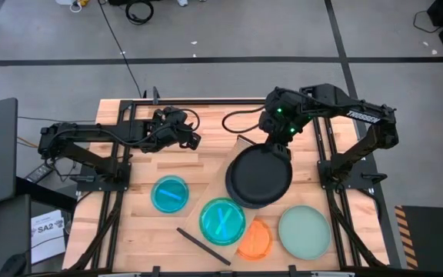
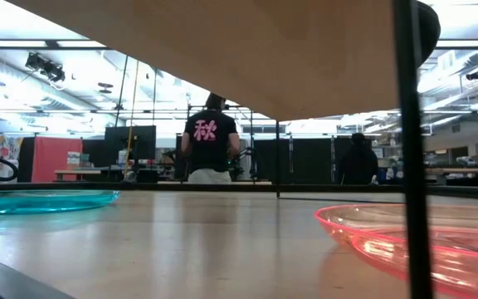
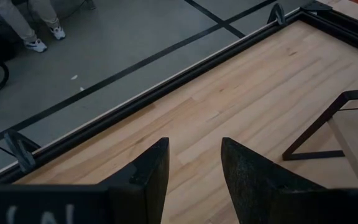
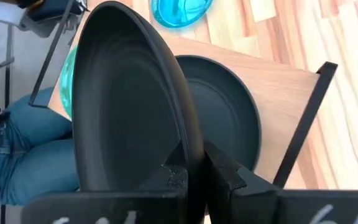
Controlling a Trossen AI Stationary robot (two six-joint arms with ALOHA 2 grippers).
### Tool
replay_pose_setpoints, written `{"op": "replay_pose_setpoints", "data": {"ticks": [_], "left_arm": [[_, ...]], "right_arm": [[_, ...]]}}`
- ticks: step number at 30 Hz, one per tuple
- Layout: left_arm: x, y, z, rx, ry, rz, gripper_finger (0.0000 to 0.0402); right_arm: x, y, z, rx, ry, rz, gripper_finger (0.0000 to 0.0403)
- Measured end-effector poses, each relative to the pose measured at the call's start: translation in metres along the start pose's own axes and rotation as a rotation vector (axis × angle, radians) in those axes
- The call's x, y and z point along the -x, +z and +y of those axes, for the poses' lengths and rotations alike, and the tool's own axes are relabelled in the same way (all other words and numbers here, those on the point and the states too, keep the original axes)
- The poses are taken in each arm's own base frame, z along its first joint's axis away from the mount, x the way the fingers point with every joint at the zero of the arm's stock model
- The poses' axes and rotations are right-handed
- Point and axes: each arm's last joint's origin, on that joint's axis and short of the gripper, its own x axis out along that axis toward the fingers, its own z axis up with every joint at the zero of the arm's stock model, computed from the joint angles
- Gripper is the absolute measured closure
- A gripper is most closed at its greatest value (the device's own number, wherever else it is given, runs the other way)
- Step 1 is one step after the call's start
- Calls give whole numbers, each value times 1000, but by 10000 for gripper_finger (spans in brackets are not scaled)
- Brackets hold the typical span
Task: Place and stack plates onto a shelf
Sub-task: Stack the black plate on top of the black plate on the shelf
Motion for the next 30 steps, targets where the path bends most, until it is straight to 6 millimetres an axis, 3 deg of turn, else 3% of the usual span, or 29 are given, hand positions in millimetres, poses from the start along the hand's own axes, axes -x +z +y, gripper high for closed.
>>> {"op": "replay_pose_setpoints", "data": {"ticks": [13, 30], "left_arm": [[0, 0, 0, 1, 0, 0, 249], [0, 0, 0, 1, 0, 0, 249]], "right_arm": [[-54, -9, -19, -25, 40, 76, 366], [-69, -11, -39, -62, 16, 54, 365]]}}
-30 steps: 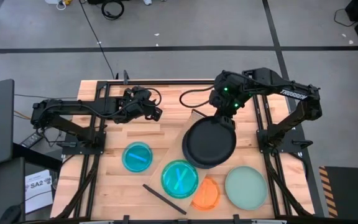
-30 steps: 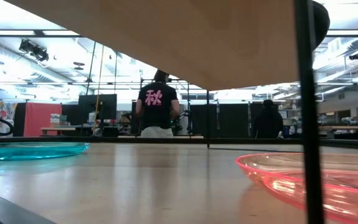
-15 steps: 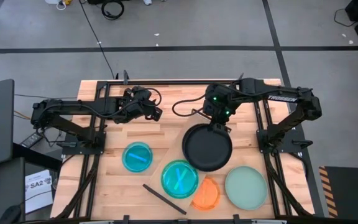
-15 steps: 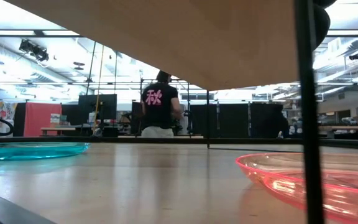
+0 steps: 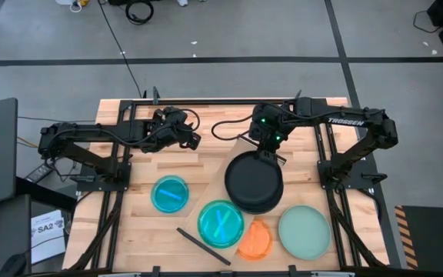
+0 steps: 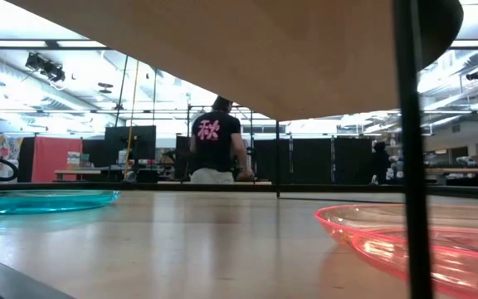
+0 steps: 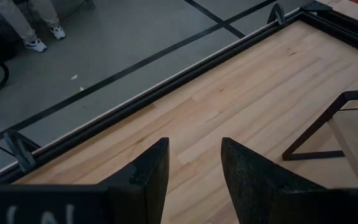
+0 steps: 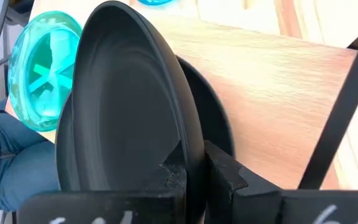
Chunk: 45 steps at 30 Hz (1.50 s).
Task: Place and stack plates onto a shelf
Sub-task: Stack the black plate on top of the black plate on the shelf
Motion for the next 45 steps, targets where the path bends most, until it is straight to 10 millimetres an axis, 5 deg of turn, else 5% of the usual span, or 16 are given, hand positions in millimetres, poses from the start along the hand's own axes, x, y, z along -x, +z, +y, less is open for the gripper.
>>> {"op": "replay_pose_setpoints", "data": {"ticks": [17, 33, 45], "left_arm": [[0, 0, 0, -1, 0, 0, 249], [0, 0, 0, -1, 0, 0, 249], [0, 0, 0, -1, 0, 1, 249]], "right_arm": [[2, 1, -6, -20, -3, -8, 358], [4, 1, -8, -41, -31, -5, 258], [62, -29, 32, 13, 17, -163, 259]]}}
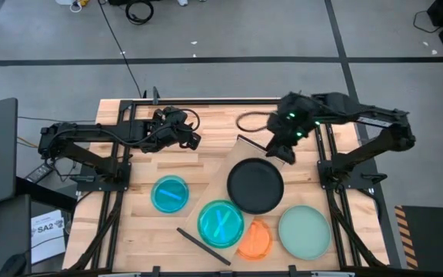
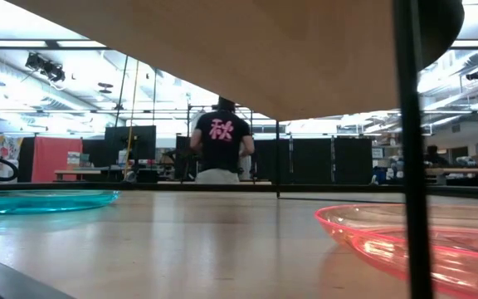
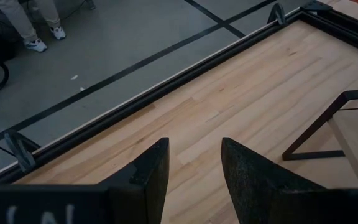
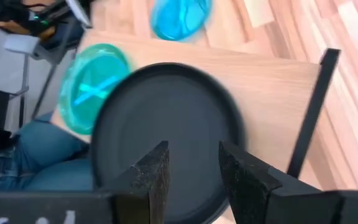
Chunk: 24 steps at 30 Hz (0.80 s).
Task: Place and stack plates onto a shelf
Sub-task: Stack the black plate on top of the black plate on the shelf
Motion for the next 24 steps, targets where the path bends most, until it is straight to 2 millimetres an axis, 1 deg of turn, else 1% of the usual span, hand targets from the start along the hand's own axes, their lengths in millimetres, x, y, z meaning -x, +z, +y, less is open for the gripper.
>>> {"op": "replay_pose_setpoints", "data": {"ticks": [4, 8, 13, 18, 24], "left_arm": [[0, 0, 0, 0, 0, 0, 249], [0, 0, 0, 0, 0, 0, 249], [0, 0, 0, 0, 0, 0, 249], [0, 0, 0, 0, 0, 0, 249], [0, 0, 0, 0, 0, 0, 249]], "right_arm": [[9, -14, 24, 29, -16, -26, 260], [6, -27, 49, 86, 6, -6, 260], [-12, -48, 75, 173, 80, 60, 260], [-32, -72, 94, 262, 148, 123, 260], [-54, -92, 106, 269, 209, 138, 260]]}}
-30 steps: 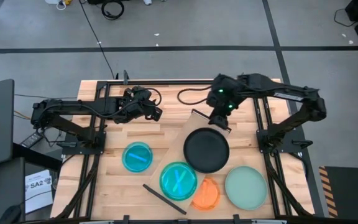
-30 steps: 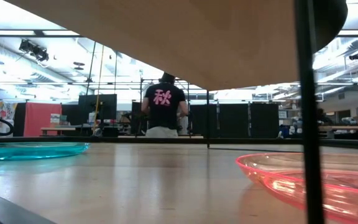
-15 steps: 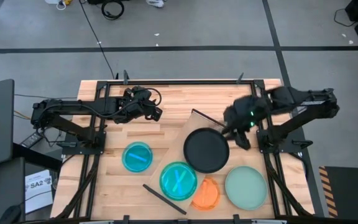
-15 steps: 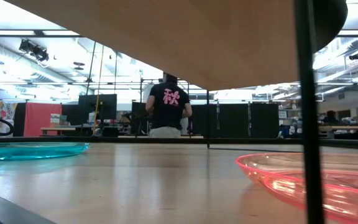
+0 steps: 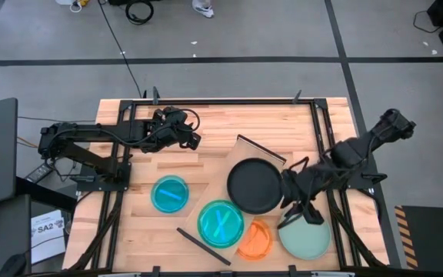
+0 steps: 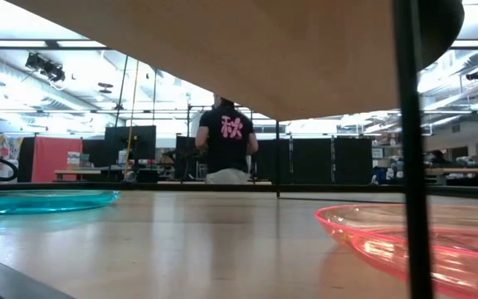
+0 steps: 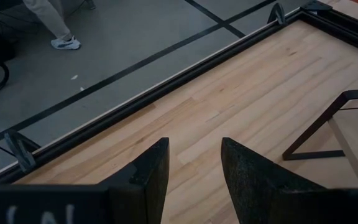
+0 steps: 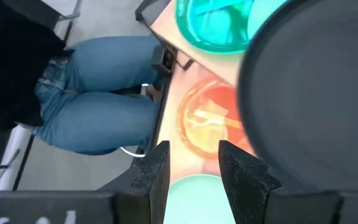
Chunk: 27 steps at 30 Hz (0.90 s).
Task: Place and stack plates onto a shelf
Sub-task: Stack the black plate on top of the black plate on the shelf
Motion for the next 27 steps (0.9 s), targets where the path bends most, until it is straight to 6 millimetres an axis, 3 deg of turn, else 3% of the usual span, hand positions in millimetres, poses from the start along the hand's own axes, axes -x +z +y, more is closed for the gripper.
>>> {"op": "replay_pose_setpoints", "data": {"ticks": [14, 27], "left_arm": [[0, 0, 0, 0, 0, 0, 249], [0, 0, 0, 0, 0, 0, 249]], "right_arm": [[-46, -29, -18, -34, 68, 87, 260], [-55, -31, -43, -17, -36, 73, 260]]}}
